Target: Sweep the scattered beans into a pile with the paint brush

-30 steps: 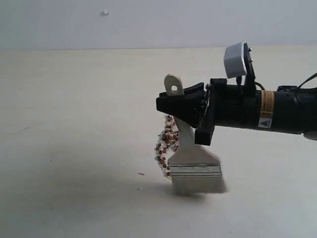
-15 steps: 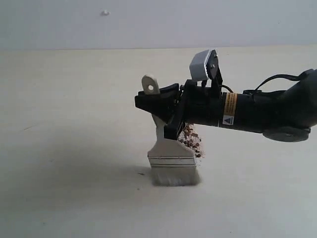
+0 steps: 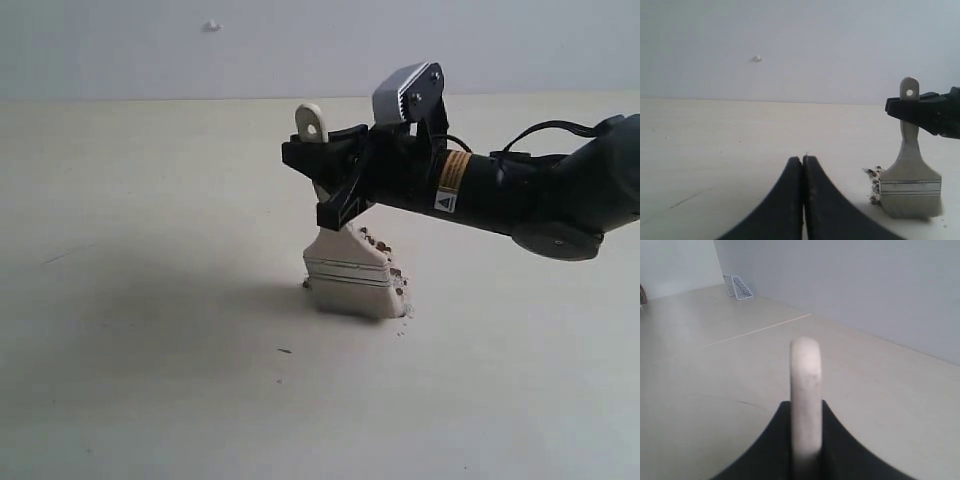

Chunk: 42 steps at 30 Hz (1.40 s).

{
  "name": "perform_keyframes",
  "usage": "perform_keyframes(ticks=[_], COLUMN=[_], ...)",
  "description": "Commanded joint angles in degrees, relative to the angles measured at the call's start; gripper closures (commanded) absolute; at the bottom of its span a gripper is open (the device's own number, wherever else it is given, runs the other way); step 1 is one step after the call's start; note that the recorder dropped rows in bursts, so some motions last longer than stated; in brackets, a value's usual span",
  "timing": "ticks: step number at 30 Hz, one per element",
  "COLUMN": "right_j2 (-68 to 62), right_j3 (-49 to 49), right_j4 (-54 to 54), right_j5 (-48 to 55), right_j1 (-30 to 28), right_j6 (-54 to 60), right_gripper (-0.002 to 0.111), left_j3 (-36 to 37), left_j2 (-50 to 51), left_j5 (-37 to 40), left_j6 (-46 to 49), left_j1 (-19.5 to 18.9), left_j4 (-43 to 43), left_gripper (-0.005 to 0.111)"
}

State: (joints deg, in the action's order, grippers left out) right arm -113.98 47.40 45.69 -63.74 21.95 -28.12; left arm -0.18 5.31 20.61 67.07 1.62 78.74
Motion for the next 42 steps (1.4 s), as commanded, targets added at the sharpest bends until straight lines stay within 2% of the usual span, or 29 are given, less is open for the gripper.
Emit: perform_keyframes(ticks=[1,6,13,18,24,31,34,38,42], right_j2=[0.2,4.3,5.1,5.1,5.0,1.3,-0.9,-2.0,-2.0], right_j3=[0.5,0.5,0.4,-0.2,-0.4,-1.5,-2.0,-1.9,-1.9], right_j4=[0.0,0.6,-6.7,-24.5,-46.1,-66.8,-71.4,-73.5,-80.1], right_j5=[-4.5,-4.4,0.2,2.6,4.5,-2.2,-5.4,-5.3,-5.1], right_j1=[0.1,0.1,0.2,6.0,16.9,27.2,29.0,29.4,29.4], right_j6=[-2.9,-6.7,-8.4,-5.8,6.8,20.3,21.7,24.4,30.5], right_gripper=[0.108,0.108,0.108,0.108,0.108,0.108,0.108,0.108,0.108], left_j3=[0.2,0.2,0.2,0.2,0.2,0.2,0.2,0.2,0.2], left_j2=[0.1,0.1,0.1,0.1,0.1,0.1,0.1,0.1,0.1], left_j5=[0.1,0.1,0.1,0.1,0.1,0.1,0.1,0.1,0.1], left_j6=[0.3,0.3,0.3,0.3,0.3,0.3,0.3,0.3,0.3], left_j1=[0.3,0.3,0.3,0.3,0.3,0.3,0.3,0.3,0.3], left_j4=[0.0,0.0,0.0,0.0,0.0,0.0,0.0,0.0,0.0], left_gripper=[0.107,0.107,0.107,0.107,0.107,0.107,0.107,0.107,0.107])
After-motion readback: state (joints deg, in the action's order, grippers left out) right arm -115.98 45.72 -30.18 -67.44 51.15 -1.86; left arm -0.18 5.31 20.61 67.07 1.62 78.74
